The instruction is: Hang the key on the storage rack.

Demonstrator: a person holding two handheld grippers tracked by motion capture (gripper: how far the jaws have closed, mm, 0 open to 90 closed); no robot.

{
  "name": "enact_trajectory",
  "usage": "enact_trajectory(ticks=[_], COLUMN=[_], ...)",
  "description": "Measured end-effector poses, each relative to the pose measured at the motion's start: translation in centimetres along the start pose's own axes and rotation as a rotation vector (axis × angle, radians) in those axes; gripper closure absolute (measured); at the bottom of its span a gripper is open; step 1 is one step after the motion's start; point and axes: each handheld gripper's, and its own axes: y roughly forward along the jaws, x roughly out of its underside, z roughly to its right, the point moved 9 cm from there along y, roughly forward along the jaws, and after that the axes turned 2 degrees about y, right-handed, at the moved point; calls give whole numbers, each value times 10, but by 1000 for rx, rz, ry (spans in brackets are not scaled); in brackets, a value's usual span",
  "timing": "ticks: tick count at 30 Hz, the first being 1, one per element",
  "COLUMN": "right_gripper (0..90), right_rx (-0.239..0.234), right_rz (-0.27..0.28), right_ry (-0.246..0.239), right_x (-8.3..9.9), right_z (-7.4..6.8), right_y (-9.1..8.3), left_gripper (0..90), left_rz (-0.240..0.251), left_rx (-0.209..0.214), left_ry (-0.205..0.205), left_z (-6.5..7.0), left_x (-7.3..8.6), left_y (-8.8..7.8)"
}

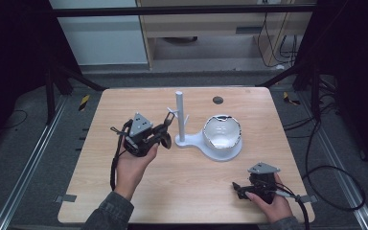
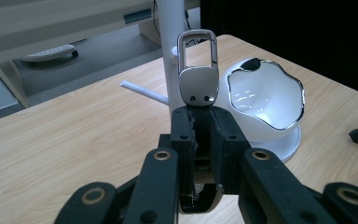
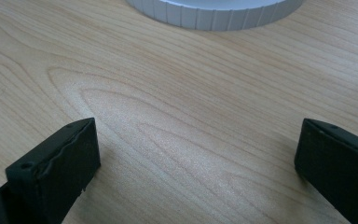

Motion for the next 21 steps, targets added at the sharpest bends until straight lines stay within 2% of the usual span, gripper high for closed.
enact_trajectory(ticks=[5, 11, 21], right_gripper=[3, 4, 4], right_rx=[0, 0, -2], right_rz=[0, 0, 0], right_ry=[0, -1, 0], right_x=[0, 0, 0], right_z=[0, 0, 0], right_y=[0, 0, 0], left_gripper=[800, 800, 799], left_rz=[-9, -16, -26], left_rx=[-14, -17, -18], left_ry=[-2, 4, -8], left_z=[-6, -6, -10], left_x=[0, 0, 2], left_y=[4, 8, 16])
